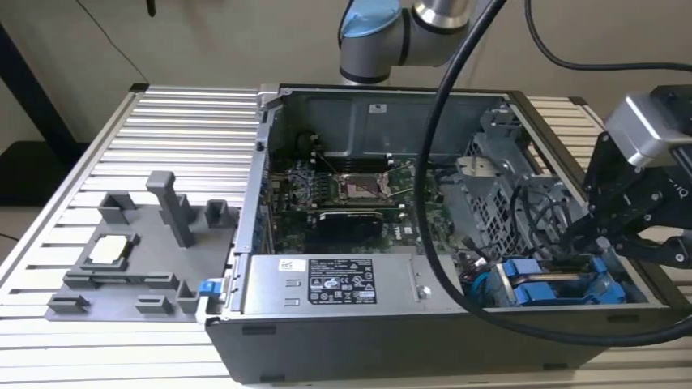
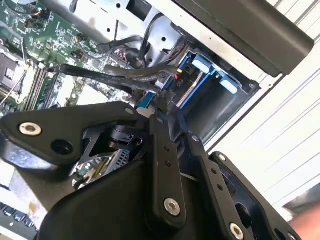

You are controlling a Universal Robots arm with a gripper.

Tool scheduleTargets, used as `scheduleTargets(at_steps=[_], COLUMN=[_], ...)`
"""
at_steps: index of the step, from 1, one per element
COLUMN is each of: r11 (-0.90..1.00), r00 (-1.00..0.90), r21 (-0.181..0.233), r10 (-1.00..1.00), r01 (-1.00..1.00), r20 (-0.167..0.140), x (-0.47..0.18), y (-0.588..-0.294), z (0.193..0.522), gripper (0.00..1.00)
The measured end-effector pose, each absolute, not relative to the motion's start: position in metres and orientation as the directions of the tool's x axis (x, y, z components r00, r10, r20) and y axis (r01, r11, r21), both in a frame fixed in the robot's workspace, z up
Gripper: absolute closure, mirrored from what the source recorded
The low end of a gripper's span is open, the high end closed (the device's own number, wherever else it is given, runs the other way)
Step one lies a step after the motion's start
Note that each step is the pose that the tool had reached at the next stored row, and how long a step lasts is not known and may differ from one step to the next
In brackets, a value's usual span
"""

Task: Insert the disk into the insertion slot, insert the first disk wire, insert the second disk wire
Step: 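Insert the second disk wire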

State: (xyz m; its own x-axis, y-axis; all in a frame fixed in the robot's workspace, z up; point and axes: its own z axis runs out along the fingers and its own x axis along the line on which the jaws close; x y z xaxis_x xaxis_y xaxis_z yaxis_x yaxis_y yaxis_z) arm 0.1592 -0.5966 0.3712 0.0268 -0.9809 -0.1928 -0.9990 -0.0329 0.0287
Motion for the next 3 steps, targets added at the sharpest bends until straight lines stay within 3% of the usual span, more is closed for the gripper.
scheduleTargets(at_steps=[3], r11=[-0.033], r00=[0.027], r21=[0.029], r10=[-0.981], r01=[-0.999], r20=[-0.193], x=[0.1593], y=[-0.5965], z=[0.3715], gripper=[0.76])
